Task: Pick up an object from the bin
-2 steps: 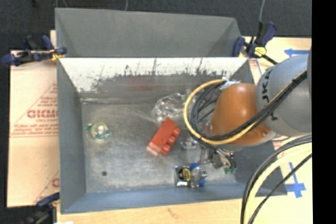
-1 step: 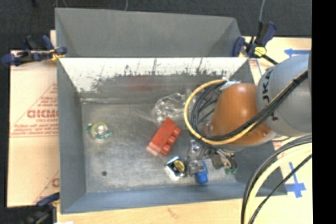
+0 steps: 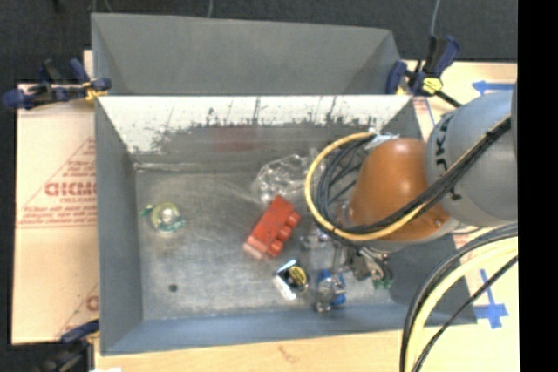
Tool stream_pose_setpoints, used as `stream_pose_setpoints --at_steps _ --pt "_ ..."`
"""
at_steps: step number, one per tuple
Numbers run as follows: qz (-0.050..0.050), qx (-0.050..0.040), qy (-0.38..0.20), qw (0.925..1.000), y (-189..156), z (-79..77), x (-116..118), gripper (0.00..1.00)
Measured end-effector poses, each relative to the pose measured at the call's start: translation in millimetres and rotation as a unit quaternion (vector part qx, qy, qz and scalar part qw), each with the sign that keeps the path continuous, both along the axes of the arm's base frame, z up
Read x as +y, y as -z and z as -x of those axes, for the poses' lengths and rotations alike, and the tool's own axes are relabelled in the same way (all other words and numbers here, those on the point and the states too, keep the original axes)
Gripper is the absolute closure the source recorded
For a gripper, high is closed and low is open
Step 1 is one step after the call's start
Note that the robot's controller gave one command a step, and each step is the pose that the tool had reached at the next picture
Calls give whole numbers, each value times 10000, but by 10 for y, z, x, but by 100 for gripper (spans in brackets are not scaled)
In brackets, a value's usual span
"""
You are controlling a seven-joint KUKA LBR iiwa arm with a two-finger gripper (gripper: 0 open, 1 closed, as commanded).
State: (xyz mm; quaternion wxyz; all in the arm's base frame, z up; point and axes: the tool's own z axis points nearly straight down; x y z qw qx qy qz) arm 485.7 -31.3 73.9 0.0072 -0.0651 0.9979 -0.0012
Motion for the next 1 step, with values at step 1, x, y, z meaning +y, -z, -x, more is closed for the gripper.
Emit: stream_pose_setpoints --at_steps 1 --pt "17 -56 -187 9998 -14 33 191 0"
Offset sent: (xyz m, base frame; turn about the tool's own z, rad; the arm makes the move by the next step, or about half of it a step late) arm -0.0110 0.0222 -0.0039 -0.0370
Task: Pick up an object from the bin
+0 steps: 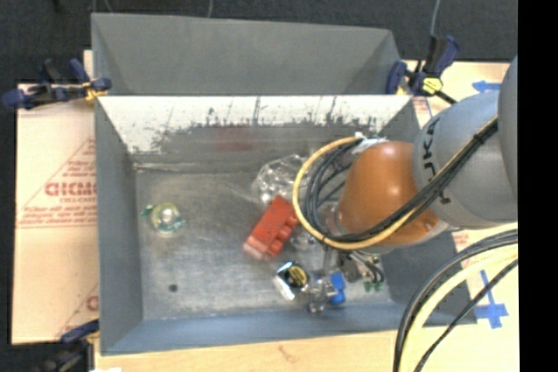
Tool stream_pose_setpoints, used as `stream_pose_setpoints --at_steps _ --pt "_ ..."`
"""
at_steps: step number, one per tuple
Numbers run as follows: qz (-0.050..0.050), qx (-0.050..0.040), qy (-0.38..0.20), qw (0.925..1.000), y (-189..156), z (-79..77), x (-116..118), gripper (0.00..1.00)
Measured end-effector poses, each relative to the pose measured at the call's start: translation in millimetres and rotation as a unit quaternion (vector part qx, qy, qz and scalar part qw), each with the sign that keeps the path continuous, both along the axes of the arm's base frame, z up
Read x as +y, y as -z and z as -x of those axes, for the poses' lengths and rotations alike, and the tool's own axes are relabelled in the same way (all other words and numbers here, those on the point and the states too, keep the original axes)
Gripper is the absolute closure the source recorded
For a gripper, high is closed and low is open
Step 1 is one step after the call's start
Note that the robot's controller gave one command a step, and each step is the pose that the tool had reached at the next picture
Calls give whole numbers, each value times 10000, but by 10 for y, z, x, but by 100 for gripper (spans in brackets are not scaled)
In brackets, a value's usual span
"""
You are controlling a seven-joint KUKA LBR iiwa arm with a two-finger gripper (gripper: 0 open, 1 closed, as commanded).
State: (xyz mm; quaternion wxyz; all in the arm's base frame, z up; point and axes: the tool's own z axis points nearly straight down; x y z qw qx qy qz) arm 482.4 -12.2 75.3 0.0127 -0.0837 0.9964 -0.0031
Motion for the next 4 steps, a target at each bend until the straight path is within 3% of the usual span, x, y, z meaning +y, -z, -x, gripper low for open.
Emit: stream_pose_setpoints --at_steps 1,2,3,4 --pt "-12 65 -11 10000 6 32 13 100" --pt "-19 7 -12 10000 2 4 21 0" --pt "-9 62 -846 9964 16 -97 -707 0" --pt "-3 57 -848 9964 8 -106 -706 100"
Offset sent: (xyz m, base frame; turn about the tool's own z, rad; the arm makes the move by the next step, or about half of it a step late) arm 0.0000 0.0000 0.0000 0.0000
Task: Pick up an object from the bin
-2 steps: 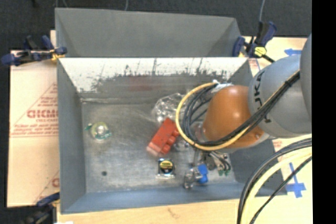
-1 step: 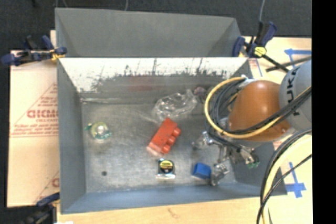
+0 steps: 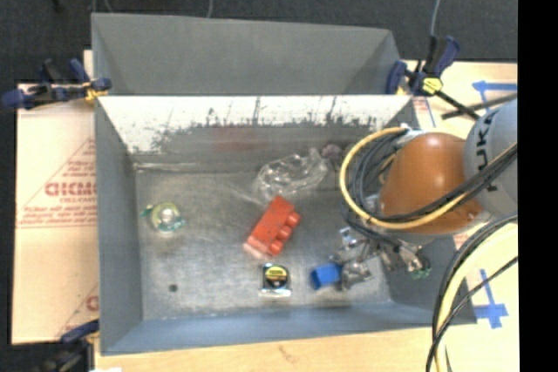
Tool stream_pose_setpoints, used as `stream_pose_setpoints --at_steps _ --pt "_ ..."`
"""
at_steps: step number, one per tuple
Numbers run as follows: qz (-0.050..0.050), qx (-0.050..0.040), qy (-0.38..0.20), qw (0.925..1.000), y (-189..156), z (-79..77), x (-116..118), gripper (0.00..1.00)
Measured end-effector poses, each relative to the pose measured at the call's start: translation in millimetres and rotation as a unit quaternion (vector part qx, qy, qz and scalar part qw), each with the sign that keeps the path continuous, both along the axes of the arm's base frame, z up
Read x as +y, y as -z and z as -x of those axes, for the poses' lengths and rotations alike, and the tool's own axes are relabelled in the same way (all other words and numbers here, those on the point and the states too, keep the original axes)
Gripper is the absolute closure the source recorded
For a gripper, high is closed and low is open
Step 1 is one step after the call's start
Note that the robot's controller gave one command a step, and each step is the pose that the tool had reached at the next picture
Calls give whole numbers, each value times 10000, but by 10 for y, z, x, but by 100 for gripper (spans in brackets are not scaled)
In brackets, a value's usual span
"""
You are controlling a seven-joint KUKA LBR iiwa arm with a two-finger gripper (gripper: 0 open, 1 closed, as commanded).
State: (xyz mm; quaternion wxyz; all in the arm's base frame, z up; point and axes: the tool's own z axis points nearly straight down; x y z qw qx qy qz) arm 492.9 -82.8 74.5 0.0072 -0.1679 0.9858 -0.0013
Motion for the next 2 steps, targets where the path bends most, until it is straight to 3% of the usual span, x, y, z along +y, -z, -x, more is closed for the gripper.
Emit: stream_pose_setpoints --at_steps 1,2 --pt "30 29 -1826 9832 -1423 -34 -74 100" --pt "33 50 -3473 9377 -1533 2 -613 100"
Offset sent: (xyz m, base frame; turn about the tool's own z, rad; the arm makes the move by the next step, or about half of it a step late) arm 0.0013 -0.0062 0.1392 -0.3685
